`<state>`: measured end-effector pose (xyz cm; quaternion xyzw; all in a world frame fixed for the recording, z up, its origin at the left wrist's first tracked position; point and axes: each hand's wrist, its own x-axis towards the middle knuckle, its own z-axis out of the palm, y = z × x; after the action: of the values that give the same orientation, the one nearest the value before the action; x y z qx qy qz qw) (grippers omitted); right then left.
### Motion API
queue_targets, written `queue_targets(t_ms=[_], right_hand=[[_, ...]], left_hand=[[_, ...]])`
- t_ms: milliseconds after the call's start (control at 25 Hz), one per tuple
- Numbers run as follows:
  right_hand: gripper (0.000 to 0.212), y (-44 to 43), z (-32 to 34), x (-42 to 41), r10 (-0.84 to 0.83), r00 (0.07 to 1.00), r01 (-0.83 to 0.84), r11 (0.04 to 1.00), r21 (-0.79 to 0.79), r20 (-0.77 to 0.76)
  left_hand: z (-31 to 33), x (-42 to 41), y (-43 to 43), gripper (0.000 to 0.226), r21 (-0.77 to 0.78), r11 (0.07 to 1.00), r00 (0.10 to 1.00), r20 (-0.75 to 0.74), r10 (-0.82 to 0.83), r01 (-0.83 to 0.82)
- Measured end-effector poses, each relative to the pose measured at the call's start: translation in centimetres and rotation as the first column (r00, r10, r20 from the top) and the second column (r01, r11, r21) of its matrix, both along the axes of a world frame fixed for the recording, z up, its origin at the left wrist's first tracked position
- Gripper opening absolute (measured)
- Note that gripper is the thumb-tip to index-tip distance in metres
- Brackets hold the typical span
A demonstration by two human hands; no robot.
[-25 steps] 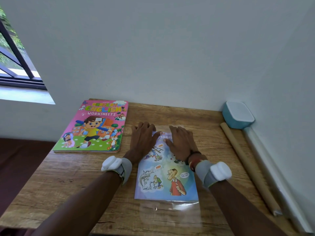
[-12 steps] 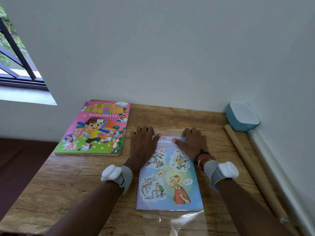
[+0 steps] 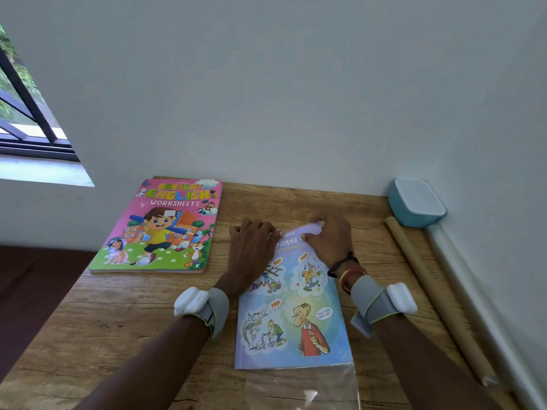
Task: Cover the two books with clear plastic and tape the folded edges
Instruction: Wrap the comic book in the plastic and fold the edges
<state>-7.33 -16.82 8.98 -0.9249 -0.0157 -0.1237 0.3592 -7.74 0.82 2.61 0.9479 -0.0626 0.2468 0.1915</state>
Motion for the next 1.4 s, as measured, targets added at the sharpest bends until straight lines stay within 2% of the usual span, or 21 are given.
queue_targets(t_ms=[120,200,280,440,640,760,920,1000,1160,1320,1400], right_hand=[[0.028,0.0,2.1,0.3,0.050,0.992,-0.049,0.999,-0.015,0.119],[0.019,0.2,3.3,0.6,0.123,0.989,-0.121,0.992,-0.026,0.085],[0.013,0.1,3.9,0.9,0.143,0.990,-0.143,0.989,-0.032,0.012],[0.028,-1.1,3.4,1.5,0.095,0.992,-0.100,0.993,-0.056,-0.080],[0.043,-1.4,2.4,0.8,0.061,0.988,-0.040,0.988,0.149,-0.142],[0.022,-0.6,1.8,0.5,0.019,0.991,0.010,0.977,0.215,-0.135],[0.019,0.1,1.1,0.4,-0.048,0.997,0.062,0.966,0.251,-0.064],[0.019,0.1,0.6,0.5,-0.068,0.997,0.073,0.965,0.251,-0.026],[0.019,0.1,-0.4,0.9,-0.100,0.995,0.100,0.969,0.228,-0.011],[0.020,-0.2,-1.5,1.2,-0.125,0.992,0.127,0.970,0.209,-0.020],[0.022,-0.3,-1.7,1.2,-0.130,0.991,0.136,0.968,0.211,-0.041]], left_hand=[[0.7,0.2,-0.1,0.037,-0.121,0.992,0.999,-0.026,-0.040,0.037],[0.9,0.4,-0.1,0.042,-0.235,0.971,0.997,-0.054,-0.049,0.035],[1.0,0.7,0.0,0.044,-0.283,0.959,0.996,-0.077,-0.047,0.024],[0.7,1.0,0.5,0.054,-0.243,0.970,0.994,-0.105,-0.036,0.010],[0.8,0.9,1.9,0.062,-0.141,0.988,0.996,-0.046,-0.075,0.068],[0.8,0.7,2.0,0.057,-0.123,0.990,0.996,-0.035,-0.077,0.072],[0.9,1.0,2.7,0.055,-0.197,0.969,0.983,-0.068,-0.168,0.152],[1.1,0.7,3.2,0.058,-0.116,0.977,0.981,-0.066,-0.185,0.176],[0.9,0.4,4.1,0.039,0.125,0.964,0.959,0.133,-0.251,0.235],[0.1,0.9,5.1,0.042,-0.013,0.980,0.978,-0.062,-0.199,0.199],[0.0,0.5,4.9,0.042,-0.031,0.978,0.976,-0.056,-0.210,0.209]])
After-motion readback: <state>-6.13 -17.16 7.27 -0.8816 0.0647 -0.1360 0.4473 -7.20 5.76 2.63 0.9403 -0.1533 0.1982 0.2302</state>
